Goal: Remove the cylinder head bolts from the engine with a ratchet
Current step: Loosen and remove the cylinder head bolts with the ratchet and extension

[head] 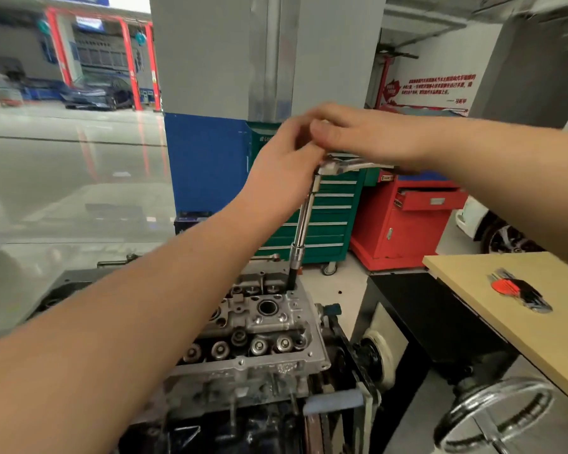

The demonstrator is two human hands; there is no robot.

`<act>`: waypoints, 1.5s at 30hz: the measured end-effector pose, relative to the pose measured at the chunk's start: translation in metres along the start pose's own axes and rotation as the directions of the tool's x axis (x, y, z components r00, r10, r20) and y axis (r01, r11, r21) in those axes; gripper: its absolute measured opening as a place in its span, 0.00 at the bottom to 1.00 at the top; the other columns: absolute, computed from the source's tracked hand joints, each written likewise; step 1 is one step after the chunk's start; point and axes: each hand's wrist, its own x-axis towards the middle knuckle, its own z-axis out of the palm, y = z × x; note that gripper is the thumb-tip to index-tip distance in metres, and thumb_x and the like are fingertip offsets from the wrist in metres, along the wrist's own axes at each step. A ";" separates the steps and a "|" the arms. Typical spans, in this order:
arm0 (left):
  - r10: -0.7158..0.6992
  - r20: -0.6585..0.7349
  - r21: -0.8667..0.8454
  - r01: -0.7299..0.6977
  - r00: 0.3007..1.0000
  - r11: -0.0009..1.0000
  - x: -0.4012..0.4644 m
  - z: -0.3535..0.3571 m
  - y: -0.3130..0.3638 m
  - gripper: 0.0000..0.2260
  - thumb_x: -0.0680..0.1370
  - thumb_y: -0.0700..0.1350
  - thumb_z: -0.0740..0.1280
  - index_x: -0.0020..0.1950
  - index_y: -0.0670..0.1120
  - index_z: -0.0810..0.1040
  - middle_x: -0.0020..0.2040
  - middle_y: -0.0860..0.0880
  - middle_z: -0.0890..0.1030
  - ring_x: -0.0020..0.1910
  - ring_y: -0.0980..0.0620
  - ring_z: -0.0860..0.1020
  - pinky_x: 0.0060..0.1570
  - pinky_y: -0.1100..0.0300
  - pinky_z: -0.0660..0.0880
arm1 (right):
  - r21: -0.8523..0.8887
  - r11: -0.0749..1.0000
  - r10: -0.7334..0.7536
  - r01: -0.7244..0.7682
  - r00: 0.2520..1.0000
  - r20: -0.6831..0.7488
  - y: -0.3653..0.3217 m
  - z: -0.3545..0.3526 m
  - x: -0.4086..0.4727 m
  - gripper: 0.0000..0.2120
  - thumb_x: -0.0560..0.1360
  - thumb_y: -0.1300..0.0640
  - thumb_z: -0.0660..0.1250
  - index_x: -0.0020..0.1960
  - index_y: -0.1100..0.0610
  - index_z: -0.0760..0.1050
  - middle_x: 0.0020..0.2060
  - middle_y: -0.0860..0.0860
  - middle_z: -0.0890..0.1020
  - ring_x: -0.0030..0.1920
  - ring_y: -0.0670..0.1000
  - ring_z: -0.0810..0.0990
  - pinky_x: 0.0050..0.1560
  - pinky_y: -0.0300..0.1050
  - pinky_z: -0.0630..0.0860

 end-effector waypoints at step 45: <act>-0.008 0.150 0.975 -0.147 0.989 0.167 0.028 0.049 0.032 0.14 0.81 0.40 0.63 0.36 0.47 0.66 0.35 0.48 0.67 0.36 0.47 0.70 0.42 0.52 0.68 | -0.474 0.798 0.223 -0.371 0.914 -0.339 0.021 0.045 0.002 0.02 0.78 0.59 0.63 0.50 0.55 0.75 0.53 0.60 0.83 0.51 0.63 0.80 0.45 0.51 0.72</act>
